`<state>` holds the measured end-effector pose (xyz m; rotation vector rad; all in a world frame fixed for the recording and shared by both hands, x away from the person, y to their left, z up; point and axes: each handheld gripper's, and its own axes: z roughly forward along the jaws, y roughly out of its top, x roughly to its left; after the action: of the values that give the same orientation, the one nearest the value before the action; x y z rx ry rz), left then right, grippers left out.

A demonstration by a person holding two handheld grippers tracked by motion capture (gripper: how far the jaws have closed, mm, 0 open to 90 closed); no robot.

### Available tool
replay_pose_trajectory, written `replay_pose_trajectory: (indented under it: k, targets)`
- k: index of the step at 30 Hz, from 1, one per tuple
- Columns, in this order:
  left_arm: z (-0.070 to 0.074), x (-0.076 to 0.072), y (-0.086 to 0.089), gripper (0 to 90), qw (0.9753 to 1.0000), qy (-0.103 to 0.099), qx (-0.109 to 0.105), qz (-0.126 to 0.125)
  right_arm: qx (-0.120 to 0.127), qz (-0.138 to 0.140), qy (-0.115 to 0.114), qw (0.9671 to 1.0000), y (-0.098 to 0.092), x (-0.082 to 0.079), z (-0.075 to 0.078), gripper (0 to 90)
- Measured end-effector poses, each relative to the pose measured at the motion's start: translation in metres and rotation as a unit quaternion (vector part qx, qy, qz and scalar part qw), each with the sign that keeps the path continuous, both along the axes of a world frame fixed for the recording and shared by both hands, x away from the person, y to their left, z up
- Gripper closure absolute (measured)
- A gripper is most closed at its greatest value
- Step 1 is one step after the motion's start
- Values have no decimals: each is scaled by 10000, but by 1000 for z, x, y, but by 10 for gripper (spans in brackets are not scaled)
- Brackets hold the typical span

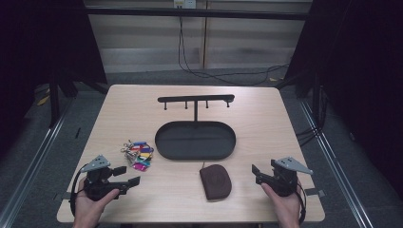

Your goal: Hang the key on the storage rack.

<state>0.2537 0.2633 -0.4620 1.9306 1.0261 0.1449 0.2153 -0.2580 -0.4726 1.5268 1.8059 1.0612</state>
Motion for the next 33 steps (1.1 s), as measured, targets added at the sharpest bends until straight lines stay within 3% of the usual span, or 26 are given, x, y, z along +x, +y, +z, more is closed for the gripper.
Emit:
replay_pose_trajectory:
  k: [4,9,13,19,23,29,30,31,33]
  targets:
    - [0,-1,0,235,10000,-6,39,-16,52,134,175,9997,1,0,1,252]
    - [0,-1,0,235,10000,2,36,5,95,220,221,9995,3,-1,3,251]
    - [-1,1,0,236,10000,34,62,-31,405,217,329,9984,0,1,6,257]
    - [0,-1,-2,237,9999,-7,90,-67,499,300,355,9977,5,1,15,254]
    - [0,-1,-2,238,10000,-1,76,-42,669,403,552,9954,9,5,19,223]
    - [-1,0,-1,255,9999,70,85,-63,521,287,619,9963,16,8,24,183]
    - [-1,0,-1,255,9999,64,82,-58,490,334,702,9958,18,9,25,167]
    - [0,0,-1,254,9999,35,89,-53,546,522,884,9932,20,12,25,166]
    - [0,-1,0,253,10000,19,94,-24,662,728,986,9903,22,15,26,166]
